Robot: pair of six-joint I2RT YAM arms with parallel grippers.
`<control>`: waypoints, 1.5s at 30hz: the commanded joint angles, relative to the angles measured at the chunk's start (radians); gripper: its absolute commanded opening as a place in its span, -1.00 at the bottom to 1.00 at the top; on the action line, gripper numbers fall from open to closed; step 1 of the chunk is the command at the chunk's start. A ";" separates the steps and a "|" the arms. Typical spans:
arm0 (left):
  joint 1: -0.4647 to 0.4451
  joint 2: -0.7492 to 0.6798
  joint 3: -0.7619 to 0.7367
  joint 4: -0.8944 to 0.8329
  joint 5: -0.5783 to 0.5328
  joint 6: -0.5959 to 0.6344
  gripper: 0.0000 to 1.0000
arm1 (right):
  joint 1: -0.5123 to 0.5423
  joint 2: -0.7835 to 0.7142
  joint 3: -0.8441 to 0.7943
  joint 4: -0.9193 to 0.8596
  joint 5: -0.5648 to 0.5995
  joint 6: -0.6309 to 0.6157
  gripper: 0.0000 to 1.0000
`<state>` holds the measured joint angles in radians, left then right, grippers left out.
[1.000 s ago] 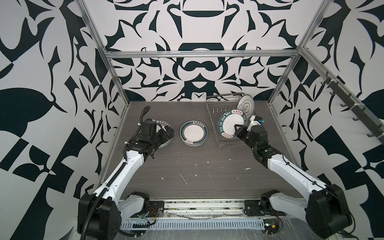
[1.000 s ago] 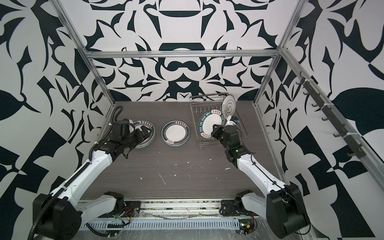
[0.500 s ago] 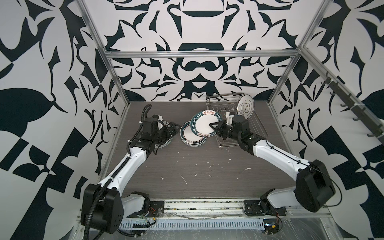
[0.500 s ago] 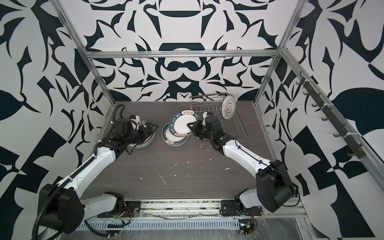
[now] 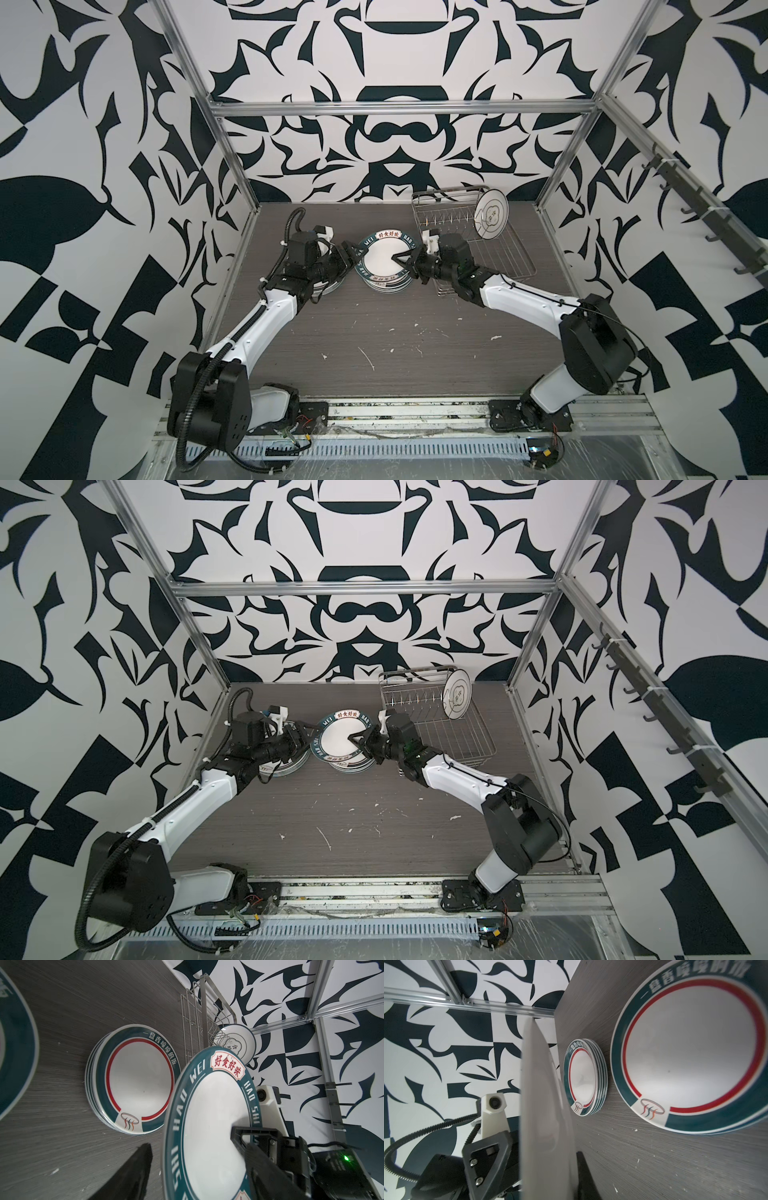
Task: Unload the plates from the dish rack
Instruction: 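Grasp the plate rim with left gripper while right gripper releases and withdraws, then lower the HAO SHI HAO WEI plate onto its stack with left gripper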
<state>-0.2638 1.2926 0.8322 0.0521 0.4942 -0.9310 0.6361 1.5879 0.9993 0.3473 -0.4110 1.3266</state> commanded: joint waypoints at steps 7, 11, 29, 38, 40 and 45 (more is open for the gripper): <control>0.003 -0.001 -0.022 0.025 0.049 -0.034 0.03 | 0.031 0.035 0.058 0.244 -0.079 0.063 -1.00; 0.003 -0.010 -0.018 0.011 0.073 -0.045 -0.28 | 0.037 0.059 0.072 0.261 -0.096 0.063 -0.97; 0.068 -0.184 0.081 -0.335 0.078 0.015 -1.00 | 0.042 0.015 0.265 -0.202 -0.049 -0.248 0.20; 0.112 -0.256 0.205 -0.701 -0.068 0.135 -1.00 | 0.042 -0.052 0.583 -0.978 0.473 -0.741 0.51; 0.112 -0.245 0.227 -0.789 -0.146 0.165 -1.00 | 0.043 -0.074 0.609 -1.058 0.578 -0.792 0.58; 0.112 -0.201 0.194 -0.772 -0.163 0.182 -1.00 | 0.043 -0.139 0.588 -1.157 0.813 -0.858 0.70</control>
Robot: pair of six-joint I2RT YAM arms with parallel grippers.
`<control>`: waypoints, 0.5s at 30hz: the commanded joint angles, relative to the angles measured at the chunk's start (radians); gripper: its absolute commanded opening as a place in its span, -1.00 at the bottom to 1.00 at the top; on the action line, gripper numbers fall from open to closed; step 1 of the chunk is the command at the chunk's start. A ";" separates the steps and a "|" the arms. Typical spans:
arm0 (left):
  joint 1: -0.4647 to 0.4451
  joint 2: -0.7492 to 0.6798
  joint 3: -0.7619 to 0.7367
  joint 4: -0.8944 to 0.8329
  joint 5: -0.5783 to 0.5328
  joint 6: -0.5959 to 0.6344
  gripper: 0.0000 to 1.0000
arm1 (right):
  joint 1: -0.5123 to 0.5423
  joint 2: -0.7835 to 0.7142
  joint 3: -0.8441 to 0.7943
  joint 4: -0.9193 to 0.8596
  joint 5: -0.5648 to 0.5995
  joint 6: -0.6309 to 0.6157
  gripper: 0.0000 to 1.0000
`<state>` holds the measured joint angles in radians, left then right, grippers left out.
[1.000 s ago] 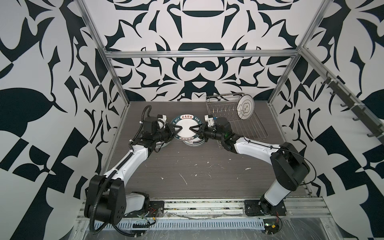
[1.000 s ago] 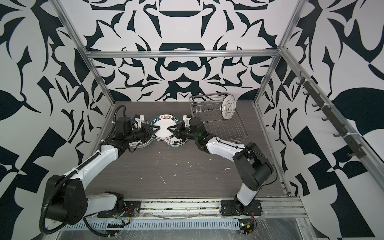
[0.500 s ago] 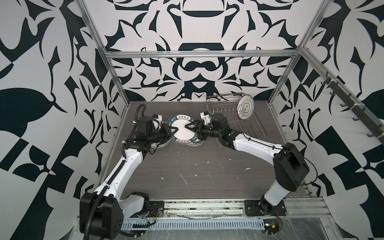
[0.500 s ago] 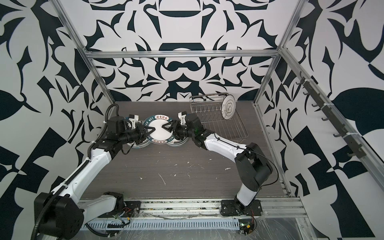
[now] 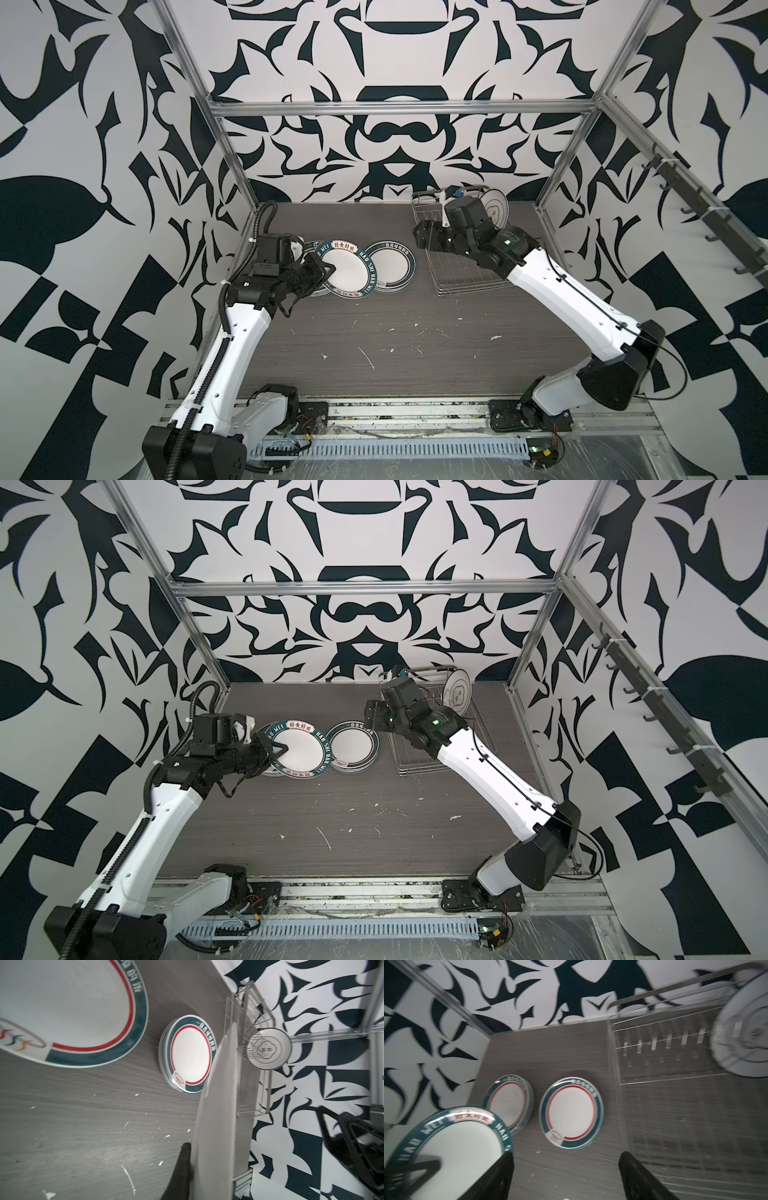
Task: Unload the plates from the dish rack
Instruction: 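Lower the HAO SHI HAO WEI plate onto its stack with left gripper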
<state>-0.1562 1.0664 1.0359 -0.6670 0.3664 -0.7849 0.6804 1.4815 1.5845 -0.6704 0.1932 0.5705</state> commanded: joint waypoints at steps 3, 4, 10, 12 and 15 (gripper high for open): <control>0.004 0.066 -0.018 -0.010 -0.037 0.033 -1.00 | -0.010 -0.077 -0.038 -0.153 0.260 -0.114 0.85; 0.004 0.085 -0.017 0.004 -0.044 0.032 -1.00 | -0.016 -0.091 -0.057 -0.153 0.261 -0.115 1.00; 0.001 0.221 0.013 0.072 -0.030 0.030 -1.00 | -0.081 -0.168 -0.145 -0.162 0.246 -0.115 1.00; -0.009 0.269 0.022 0.096 -0.036 0.030 -1.00 | -0.110 -0.197 -0.173 -0.161 0.231 -0.117 1.00; -0.026 0.329 0.045 0.122 -0.049 0.030 -1.00 | -0.146 -0.236 -0.214 -0.158 0.213 -0.129 1.00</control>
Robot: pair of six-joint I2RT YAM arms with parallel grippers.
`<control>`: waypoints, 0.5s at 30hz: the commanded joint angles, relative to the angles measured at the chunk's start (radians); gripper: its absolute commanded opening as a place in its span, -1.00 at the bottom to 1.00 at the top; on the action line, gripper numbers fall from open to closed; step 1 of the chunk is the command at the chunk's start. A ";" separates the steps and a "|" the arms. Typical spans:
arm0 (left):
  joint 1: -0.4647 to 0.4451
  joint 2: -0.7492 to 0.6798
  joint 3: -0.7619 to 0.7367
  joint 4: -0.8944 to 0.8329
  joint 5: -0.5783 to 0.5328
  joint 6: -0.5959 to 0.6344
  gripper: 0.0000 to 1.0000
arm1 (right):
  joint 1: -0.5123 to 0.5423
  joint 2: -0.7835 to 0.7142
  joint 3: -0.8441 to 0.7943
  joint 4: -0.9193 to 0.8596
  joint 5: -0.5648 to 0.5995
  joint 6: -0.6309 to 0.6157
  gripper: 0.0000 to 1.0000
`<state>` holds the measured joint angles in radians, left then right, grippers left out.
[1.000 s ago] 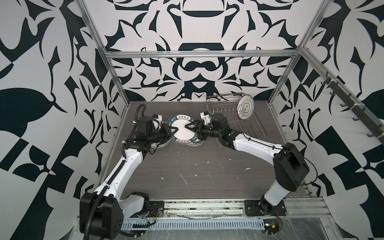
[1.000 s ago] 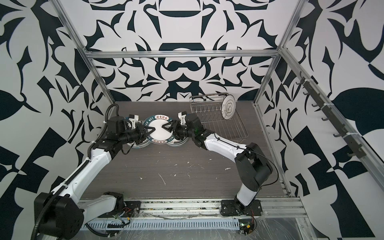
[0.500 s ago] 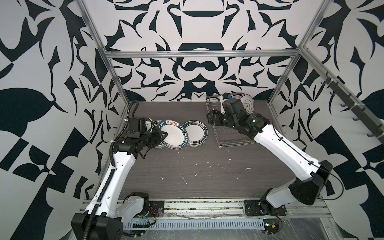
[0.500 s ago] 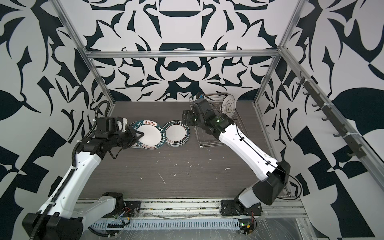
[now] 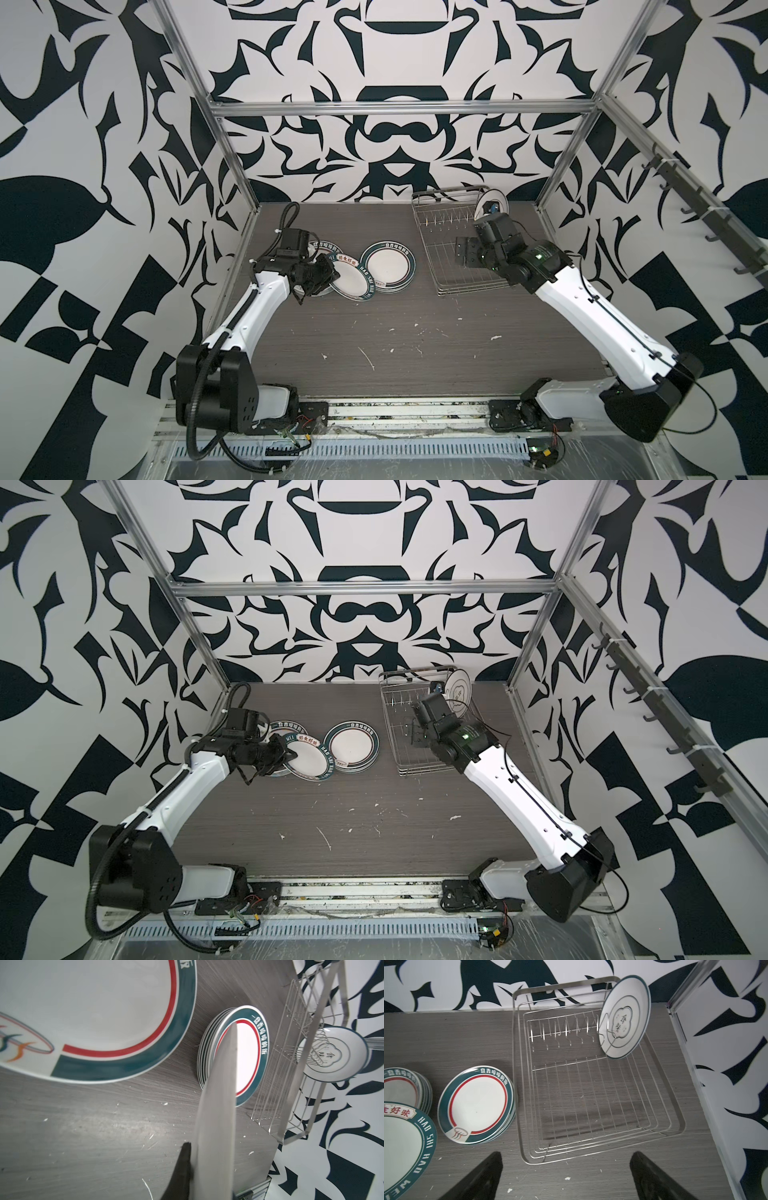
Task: Unload the plates from the dish rack
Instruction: 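Lower the HAO SHI HAO WEI plate onto its stack with left gripper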
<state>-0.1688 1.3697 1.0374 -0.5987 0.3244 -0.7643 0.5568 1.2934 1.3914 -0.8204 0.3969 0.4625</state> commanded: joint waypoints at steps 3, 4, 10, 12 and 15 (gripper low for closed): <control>-0.037 0.088 0.067 0.072 -0.013 0.005 -1.00 | -0.058 -0.079 -0.061 -0.002 -0.028 -0.030 1.00; -0.048 0.106 0.075 0.077 -0.017 0.004 -1.00 | -0.068 -0.088 -0.073 0.000 -0.038 -0.031 1.00; -0.078 0.173 0.110 0.087 -0.049 0.001 -1.00 | -0.101 -0.134 -0.130 0.022 -0.077 -0.045 1.00; -0.079 0.196 0.115 0.091 -0.051 -0.003 -1.00 | -0.104 -0.141 -0.142 0.031 -0.093 -0.049 1.00; -0.084 0.229 0.124 0.095 -0.048 -0.008 -1.00 | -0.105 -0.151 -0.159 0.047 -0.114 -0.058 1.00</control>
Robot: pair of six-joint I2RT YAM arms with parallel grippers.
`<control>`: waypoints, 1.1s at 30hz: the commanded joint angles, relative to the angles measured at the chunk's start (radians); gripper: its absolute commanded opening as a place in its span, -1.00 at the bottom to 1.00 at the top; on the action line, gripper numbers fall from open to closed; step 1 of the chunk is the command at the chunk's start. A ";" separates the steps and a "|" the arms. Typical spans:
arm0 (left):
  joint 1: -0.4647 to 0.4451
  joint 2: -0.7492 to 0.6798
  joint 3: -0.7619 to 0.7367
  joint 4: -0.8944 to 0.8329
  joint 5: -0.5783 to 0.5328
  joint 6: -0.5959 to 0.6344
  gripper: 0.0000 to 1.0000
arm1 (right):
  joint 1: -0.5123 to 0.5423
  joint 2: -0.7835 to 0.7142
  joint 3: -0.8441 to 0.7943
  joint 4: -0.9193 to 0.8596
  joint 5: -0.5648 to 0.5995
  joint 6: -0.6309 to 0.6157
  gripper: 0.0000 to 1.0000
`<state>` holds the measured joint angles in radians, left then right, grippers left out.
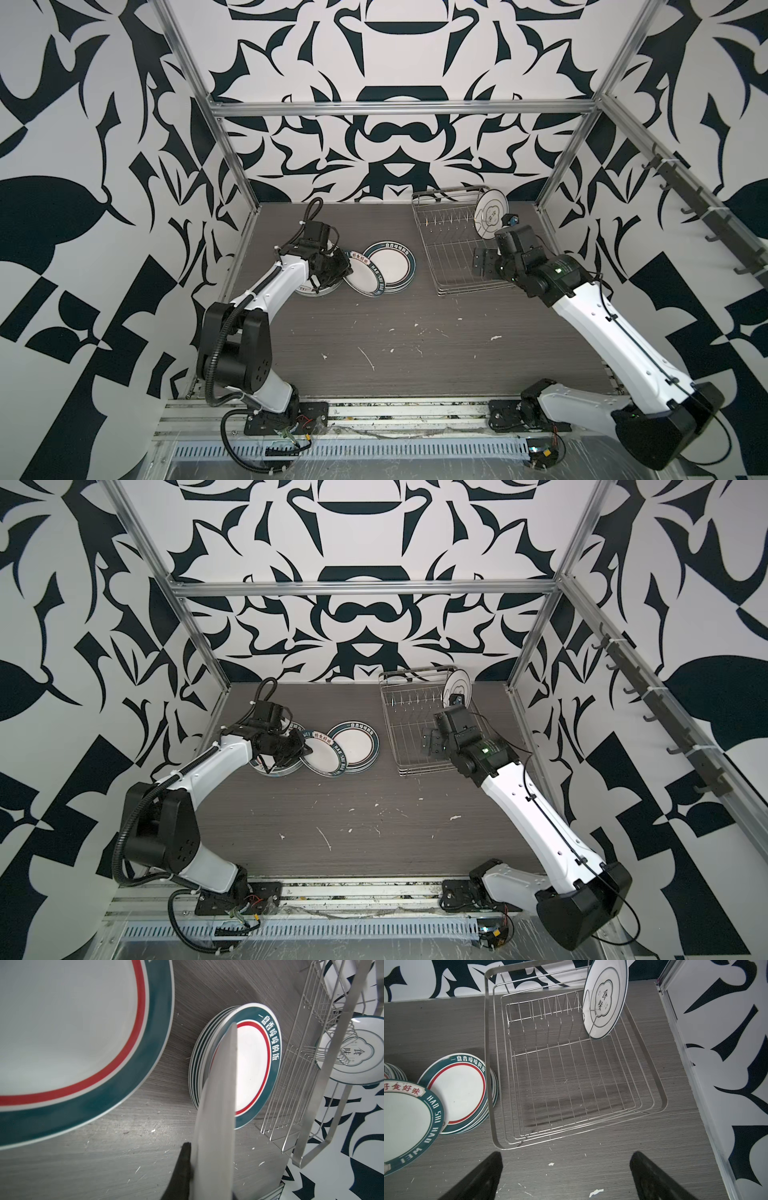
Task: Unload the plates from the dish rack
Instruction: 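Lower the HAO SHI HAO WEI plate onto its stack with left gripper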
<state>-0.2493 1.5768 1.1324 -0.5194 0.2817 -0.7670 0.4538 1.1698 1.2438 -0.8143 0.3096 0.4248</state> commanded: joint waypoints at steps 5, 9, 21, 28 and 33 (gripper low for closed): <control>-0.023 0.068 0.048 0.022 -0.013 -0.017 -1.00 | -0.005 -0.040 -0.030 0.058 -0.054 -0.035 1.00; -0.032 0.104 0.066 0.026 -0.016 -0.024 -0.82 | -0.004 -0.047 -0.040 0.065 -0.068 -0.045 1.00; -0.058 0.194 0.119 0.022 -0.023 -0.037 -0.47 | -0.009 -0.068 -0.072 0.069 -0.074 -0.059 1.00; -0.072 0.232 0.158 -0.005 -0.038 -0.037 -0.25 | -0.014 -0.070 -0.086 0.070 -0.080 -0.057 1.00; -0.085 0.247 0.184 -0.029 -0.071 -0.039 -0.08 | -0.017 -0.071 -0.101 0.070 -0.081 -0.054 1.00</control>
<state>-0.3260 1.8095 1.2812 -0.5083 0.2386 -0.8036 0.4427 1.1168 1.1488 -0.7620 0.2287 0.3744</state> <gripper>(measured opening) 0.457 0.998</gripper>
